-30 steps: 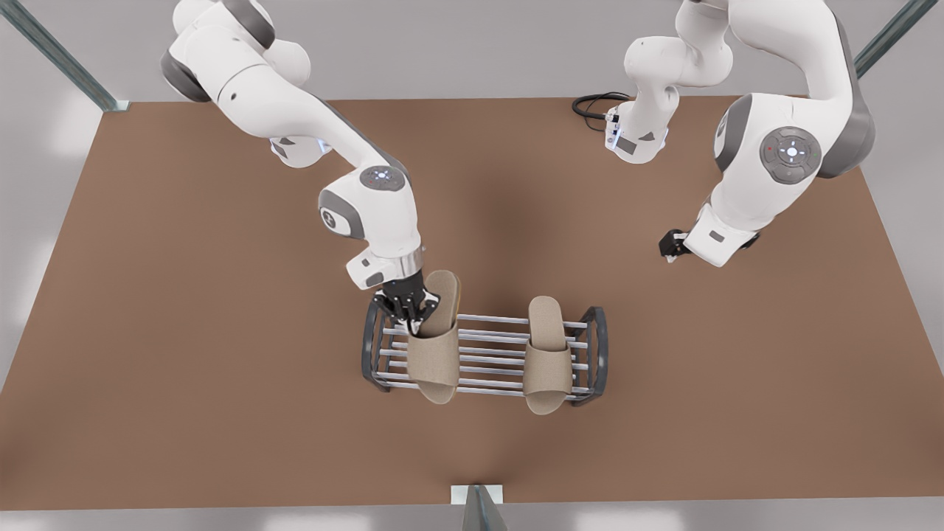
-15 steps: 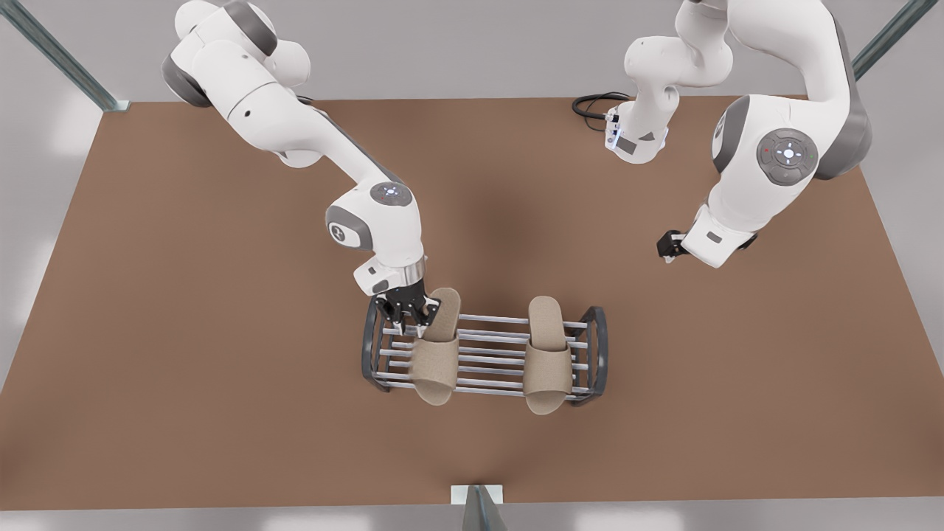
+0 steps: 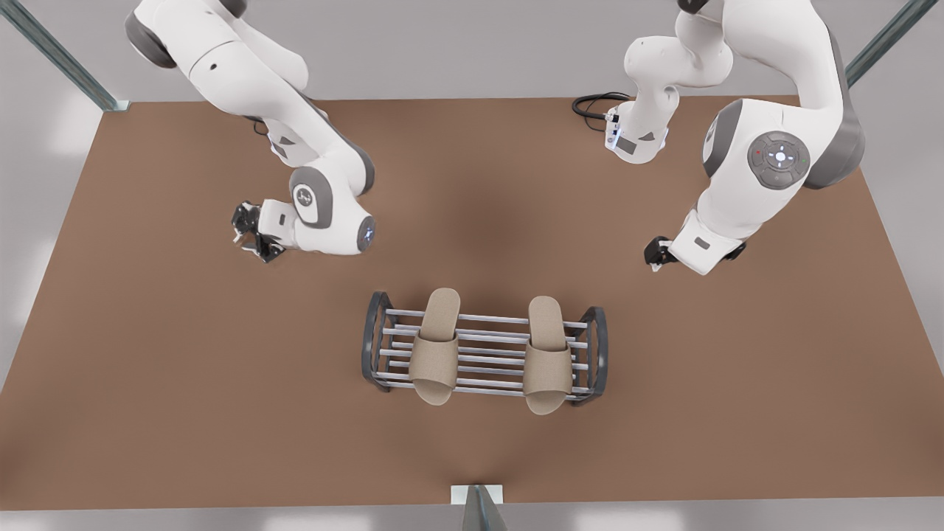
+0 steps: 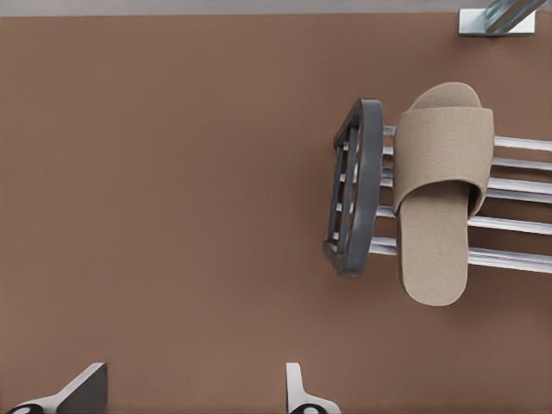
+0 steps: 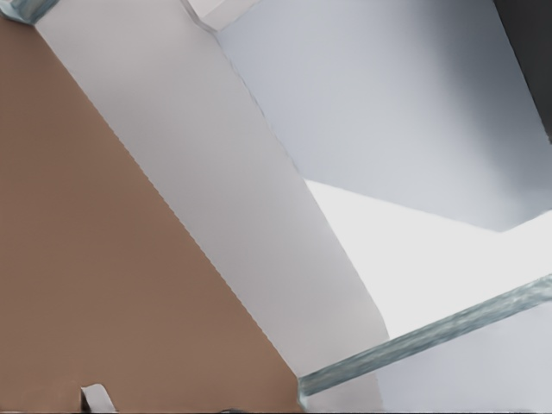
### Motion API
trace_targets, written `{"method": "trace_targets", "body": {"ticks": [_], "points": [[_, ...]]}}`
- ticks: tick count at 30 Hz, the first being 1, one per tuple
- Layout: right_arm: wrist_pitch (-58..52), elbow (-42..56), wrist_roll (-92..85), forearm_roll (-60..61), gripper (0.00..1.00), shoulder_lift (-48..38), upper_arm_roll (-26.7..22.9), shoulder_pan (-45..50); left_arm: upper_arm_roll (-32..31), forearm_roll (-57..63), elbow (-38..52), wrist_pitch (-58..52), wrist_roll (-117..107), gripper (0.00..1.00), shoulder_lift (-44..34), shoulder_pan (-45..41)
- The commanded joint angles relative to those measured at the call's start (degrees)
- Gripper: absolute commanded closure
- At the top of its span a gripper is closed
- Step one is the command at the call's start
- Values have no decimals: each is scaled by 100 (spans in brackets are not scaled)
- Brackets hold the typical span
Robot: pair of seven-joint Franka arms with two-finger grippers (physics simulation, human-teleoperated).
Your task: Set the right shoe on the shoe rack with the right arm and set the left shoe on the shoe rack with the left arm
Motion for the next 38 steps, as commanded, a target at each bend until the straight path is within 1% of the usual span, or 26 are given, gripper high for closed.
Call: {"method": "trace_targets", "body": {"ticks": [1, 4, 6, 8, 9, 10, 13, 14, 15, 17, 18, 19, 20, 21, 22, 23, 24, 25, 26, 27, 28, 29, 30, 32, 33, 38], "points": [[8976, -66, -275, 930, 0, -57, 462, -432, -3, 3, 6, -17, -8, 0, 4, -1], [8950, -57, -292, 938, 0, -31, 462, -449, -3, 12, -29, -17, -8, 0, 12, -1], [8449, 277, -503, 1043, 0, 119, 489, -440, -3, 12, -29, -17, -8, 0, 12, -1], [8387, 321, -705, 1272, 0, 92, 489, -476, -3, 12, -38, -17, -8, 0, 39, -1], [8124, 330, -705, 1281, 0, 84, 725, -615, -3, 3, -38, -17, -8, 0, 47, -1], [8027, 286, -820, 1351, 0, 110, 1148, -1055, -3, 12, -47, -26, -8, 0, 39, -1], [7939, 268, -846, 1360, 0, 145, 1139, -1117, -3, 12, -47, -17, -8, 0, 48, -1], [7650, 294, -1179, 1369, 0, 145, 1174, -1275, -3, 12, -47, -17, 0, 0, 48, -1], [7526, 321, -1715, 1623, 0, 136, 1200, -1556, -3, 12, -65, -9, 0, 0, 56, -1], [6904, 680, -3031, 2105, 0, 136, 1288, -2179, -3, 12, -65, -9, -8, 0, 56, -1], [6525, 866, -4105, 2591, 0, 101, 1393, -2768, -3, 12, -65, -9, -8, 0, 56, -1], [6480, 857, -4378, 2599, 0, 127, 1534, -3067, -3, 12, -65, -9, -8, 0, 56, -1], [6392, 866, -4878, 2678, 0, 119, 1421, -3148, -3, 12, -65, -9, 0, 0, 56, -1], [6383, 1076, -5484, 3135, 0, -74, 685, -2693, -3, 12, -65, -17, 0, 0, 56, -1], [6366, 1165, -6408, 4145, 0, -671, -757, -1734, -3, 21, -65, 9, -8, 0, 56, -1], [6357, 1051, -7279, 5094, 0, -1287, -2462, -469, -12, -6, -30, 132, -8, 0, 109, 8], [6340, 699, -7824, 5517, 0, -1753, -3747, 535, -12, -6, 23, 255, 18, 0, 214, -1], [6129, 708, -8246, 5754, 0, -1788, -3748, 351, -99, 20, 32, 264, -8, 0, 293, -10], [6155, 716, -8255, 5825, 0, -1780, -3818, 543, -126, 12, 261, 264, 0, 0, 461, 8], [6190, 725, -8212, 5930, 0, -1789, -4485, 1351, -135, 3, 269, 395, 35, 0, 548, -10], [6190, 743, -8264, 5957, 0, -1780, -4556, 1388, -170, 21, 278, 607, 27, 0, 628, -1], [6093, 936, -8273, 5957, 0, -1727, -4880, 1870, -161, 47, 269, 615, 9, 0, 645, 25], [5865, 980, -8282, 5957, 0, -1744, -5365, 2293, -161, 56, 269, 607, 0, 0, 689, 25], [5795, 980, -8404, 5983, 0, -1727, -5427, 2390, -161, 47, 269, 580, -8, 0, 680, 25], [5759, 989, -8747, 6036, 0, -1709, -5418, 2416, -161, 47, 269, 554, -8, 0, 680, 17], [5724, 998, -8712, 6054, 0, -1674, -5453, 2530, -161, 38, 261, 396, -17, 0, 601, -1]]}}
